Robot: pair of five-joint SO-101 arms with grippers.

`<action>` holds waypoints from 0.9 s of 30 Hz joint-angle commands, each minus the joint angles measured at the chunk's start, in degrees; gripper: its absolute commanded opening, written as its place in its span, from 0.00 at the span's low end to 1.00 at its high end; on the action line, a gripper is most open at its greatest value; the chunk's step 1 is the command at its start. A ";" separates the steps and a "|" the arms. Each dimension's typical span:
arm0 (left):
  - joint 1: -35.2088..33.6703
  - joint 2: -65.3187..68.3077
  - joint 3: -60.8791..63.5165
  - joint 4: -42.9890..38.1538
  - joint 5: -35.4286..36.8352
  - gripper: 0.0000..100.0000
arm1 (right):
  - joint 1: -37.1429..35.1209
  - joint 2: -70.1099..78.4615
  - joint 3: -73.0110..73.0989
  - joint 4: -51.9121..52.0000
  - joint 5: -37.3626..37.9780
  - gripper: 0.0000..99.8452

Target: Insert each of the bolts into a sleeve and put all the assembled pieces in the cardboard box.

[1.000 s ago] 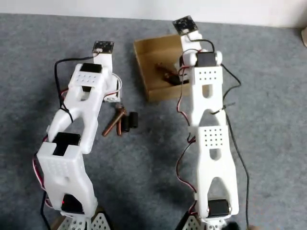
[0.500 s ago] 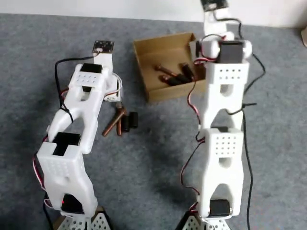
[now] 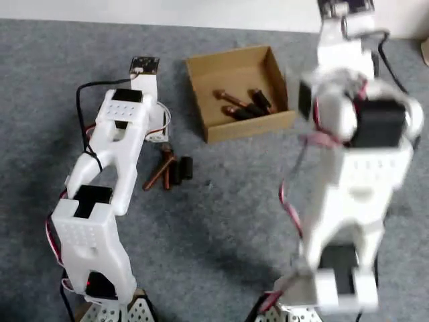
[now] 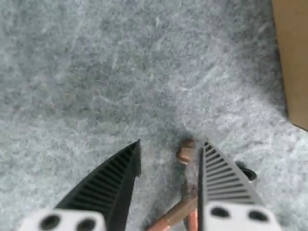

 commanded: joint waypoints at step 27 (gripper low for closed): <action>4.62 -9.01 2.77 19.60 -37.71 0.19 | -0.92 -57.36 115.91 -53.85 -3.43 0.39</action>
